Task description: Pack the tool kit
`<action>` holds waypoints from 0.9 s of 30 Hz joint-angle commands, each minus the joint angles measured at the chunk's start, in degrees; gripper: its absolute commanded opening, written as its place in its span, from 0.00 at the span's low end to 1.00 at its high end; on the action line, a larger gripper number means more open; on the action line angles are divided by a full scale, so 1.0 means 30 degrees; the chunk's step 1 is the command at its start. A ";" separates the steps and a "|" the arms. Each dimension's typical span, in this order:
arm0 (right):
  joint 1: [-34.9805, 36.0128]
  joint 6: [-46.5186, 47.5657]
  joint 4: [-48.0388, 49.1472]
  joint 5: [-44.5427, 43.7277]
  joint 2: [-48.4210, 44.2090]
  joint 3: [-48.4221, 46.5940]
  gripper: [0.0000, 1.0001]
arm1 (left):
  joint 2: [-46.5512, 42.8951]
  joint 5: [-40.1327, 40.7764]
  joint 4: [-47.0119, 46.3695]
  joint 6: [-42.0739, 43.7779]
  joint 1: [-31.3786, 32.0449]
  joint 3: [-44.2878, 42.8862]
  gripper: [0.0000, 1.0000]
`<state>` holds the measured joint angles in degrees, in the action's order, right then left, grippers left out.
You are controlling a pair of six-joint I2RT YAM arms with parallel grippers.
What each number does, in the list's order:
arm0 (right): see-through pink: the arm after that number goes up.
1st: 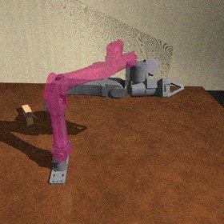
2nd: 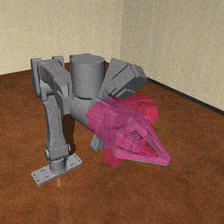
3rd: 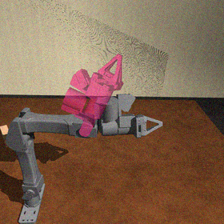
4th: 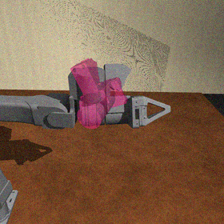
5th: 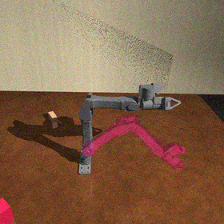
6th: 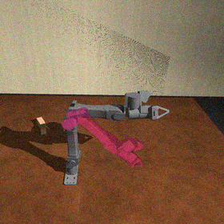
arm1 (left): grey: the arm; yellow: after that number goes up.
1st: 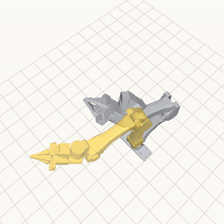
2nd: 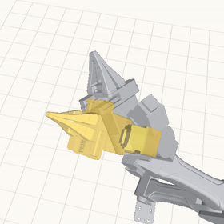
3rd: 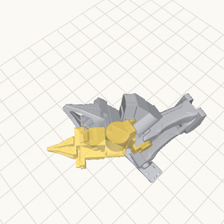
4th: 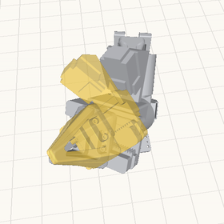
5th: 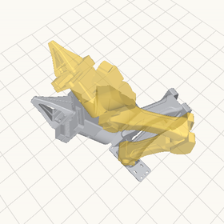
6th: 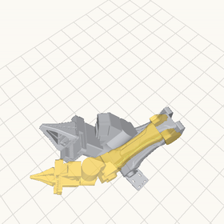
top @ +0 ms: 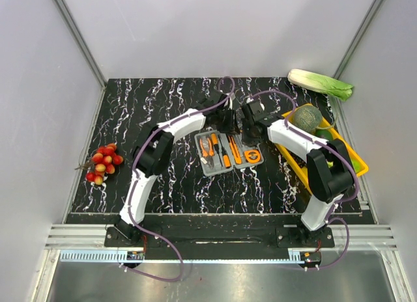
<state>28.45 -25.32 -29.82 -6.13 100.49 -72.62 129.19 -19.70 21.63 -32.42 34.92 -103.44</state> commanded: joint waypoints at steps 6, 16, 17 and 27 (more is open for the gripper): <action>0.0127 -0.0407 0.1767 0.1311 0.0547 0.0974 0.11 | 0.1087 0.0766 -0.0297 0.0524 0.0226 -0.1819 0.24; 0.0508 -0.0553 0.1884 0.0463 0.1659 0.1472 0.05 | 0.3344 0.1879 0.2340 0.1873 0.0753 -0.4485 0.18; 0.0537 -0.0554 0.1798 0.0375 0.1747 0.1443 0.05 | 0.3344 0.2055 0.2458 0.1902 0.0754 -0.4428 0.17; 0.0538 -0.1197 0.1388 -0.0093 0.2597 0.1590 0.00 | 0.3695 0.2467 0.3161 0.1815 0.0841 -0.3812 0.10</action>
<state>29.47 -26.87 -25.52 -4.03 104.92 -68.29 138.19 -13.98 26.00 -27.86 36.71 -114.45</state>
